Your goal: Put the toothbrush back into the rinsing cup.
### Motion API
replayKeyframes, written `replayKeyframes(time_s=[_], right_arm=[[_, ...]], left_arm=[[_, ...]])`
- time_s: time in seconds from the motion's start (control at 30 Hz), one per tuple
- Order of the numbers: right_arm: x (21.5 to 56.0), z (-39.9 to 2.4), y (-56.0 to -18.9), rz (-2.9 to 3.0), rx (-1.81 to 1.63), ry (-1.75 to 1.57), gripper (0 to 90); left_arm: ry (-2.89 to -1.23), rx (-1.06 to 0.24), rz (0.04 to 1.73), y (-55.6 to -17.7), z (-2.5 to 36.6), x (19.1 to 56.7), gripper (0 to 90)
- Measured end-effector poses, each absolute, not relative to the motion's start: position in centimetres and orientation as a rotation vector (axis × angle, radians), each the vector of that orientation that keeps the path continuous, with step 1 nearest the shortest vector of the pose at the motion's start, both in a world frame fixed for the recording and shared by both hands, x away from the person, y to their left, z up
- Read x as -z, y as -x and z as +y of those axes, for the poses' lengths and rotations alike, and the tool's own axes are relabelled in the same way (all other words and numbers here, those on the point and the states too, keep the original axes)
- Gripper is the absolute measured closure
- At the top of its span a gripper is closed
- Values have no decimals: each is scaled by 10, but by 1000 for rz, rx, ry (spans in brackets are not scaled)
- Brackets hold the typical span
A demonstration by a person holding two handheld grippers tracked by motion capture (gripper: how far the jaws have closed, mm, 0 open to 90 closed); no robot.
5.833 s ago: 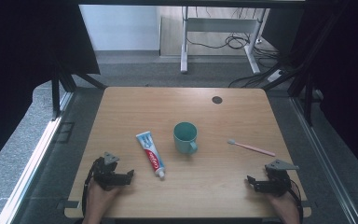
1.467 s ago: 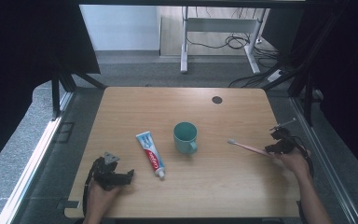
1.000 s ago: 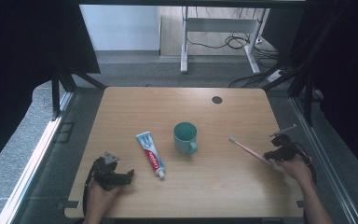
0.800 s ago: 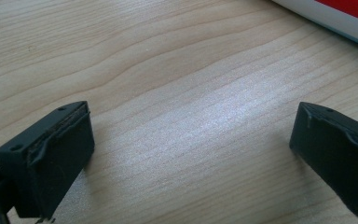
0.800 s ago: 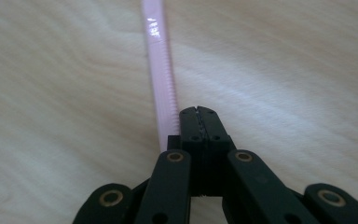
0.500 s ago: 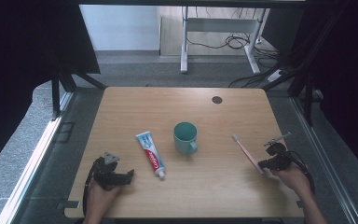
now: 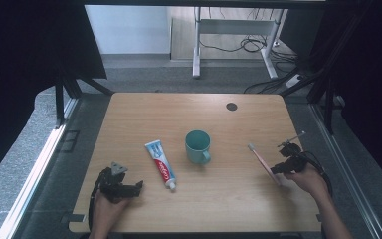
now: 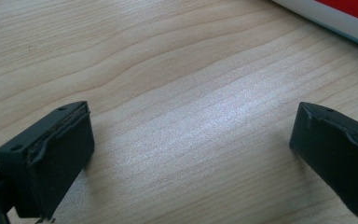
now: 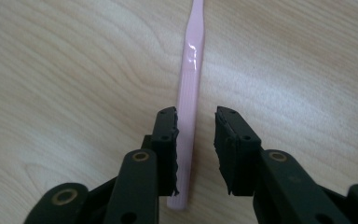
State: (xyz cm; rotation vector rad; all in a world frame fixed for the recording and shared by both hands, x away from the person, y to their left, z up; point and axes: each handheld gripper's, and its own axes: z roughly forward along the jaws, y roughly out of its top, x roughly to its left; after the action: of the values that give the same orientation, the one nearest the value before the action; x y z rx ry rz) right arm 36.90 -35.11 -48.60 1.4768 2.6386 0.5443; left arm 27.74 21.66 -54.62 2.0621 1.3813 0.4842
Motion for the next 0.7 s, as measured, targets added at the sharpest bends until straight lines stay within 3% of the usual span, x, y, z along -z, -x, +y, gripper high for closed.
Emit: replayKeyframes(time_s=[0.43,0.7], right_arm=[[487,-331,-399,2670,-396,-1541,626],[488,-320,-410,2701,-316,-1523,679]], left_arm=[[-2063,-484,1381,-277,217,546,0],[-2064,-484,1381,-277,217,546,0]])
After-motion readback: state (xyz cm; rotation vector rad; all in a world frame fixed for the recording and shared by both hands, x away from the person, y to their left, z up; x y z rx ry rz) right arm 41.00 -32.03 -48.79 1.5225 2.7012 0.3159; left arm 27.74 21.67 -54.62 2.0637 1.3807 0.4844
